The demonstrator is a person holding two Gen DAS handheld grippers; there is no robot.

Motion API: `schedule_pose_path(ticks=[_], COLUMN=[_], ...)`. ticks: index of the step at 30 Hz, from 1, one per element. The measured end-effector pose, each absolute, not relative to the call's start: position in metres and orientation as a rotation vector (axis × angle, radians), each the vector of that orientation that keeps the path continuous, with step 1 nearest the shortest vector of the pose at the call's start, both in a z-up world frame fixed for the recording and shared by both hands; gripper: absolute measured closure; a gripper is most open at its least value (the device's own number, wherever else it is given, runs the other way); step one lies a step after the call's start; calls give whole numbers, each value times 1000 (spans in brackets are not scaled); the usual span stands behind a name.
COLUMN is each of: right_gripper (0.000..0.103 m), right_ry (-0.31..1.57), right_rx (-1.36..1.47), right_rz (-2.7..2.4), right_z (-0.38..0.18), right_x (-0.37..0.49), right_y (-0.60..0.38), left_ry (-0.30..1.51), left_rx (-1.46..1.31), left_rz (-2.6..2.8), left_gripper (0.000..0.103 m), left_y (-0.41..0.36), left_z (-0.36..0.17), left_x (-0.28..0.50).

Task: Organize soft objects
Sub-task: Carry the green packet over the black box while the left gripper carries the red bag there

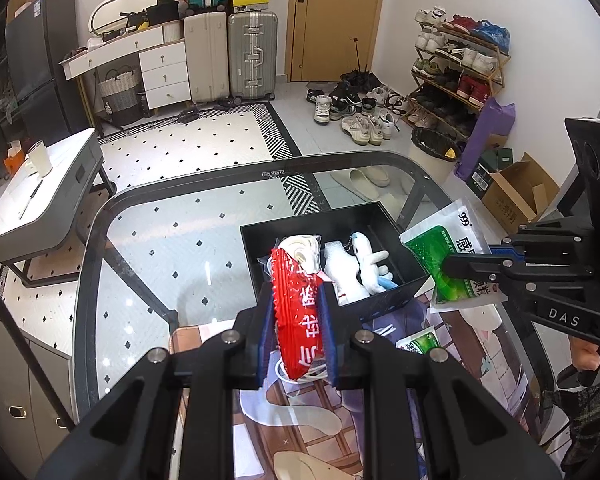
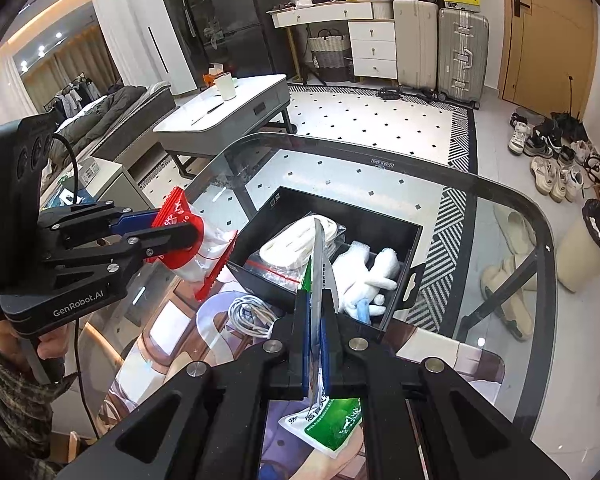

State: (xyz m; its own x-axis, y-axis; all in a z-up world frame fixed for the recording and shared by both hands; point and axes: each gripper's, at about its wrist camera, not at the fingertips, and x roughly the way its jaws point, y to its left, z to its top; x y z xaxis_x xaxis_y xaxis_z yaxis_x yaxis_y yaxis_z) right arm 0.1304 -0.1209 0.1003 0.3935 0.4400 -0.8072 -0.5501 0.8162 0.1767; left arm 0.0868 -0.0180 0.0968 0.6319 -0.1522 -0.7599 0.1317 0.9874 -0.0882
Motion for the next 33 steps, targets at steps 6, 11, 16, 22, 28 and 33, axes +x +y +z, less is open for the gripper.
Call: schedule_pose_path(ticks=[6, 11, 16, 22, 28, 33], right_gripper=[99, 99, 99, 99, 99, 99], right_ry=[985, 989, 995, 999, 1008, 1030], right_rx=[-120, -116, -110, -100, -91, -81], right_rz=[627, 636, 642, 651, 670, 683], right_z=[100, 97, 95, 93, 88, 76], right_x=[140, 150, 157, 169, 182, 194], right_y=[-120, -118, -112, -106, -101, -94], left_ry=[873, 878, 881, 886, 891, 909], left_rx=[-28, -24, -36, -47, -53, -66], left_rz=[-167, -169, -177, -180, -191, -200], left_gripper=[84, 84, 84, 84, 84, 84], left_y=[-19, -21, -21, -22, -21, -22], left_z=[98, 96, 91, 87, 81, 71], left_x=[102, 116, 124, 136, 147, 158])
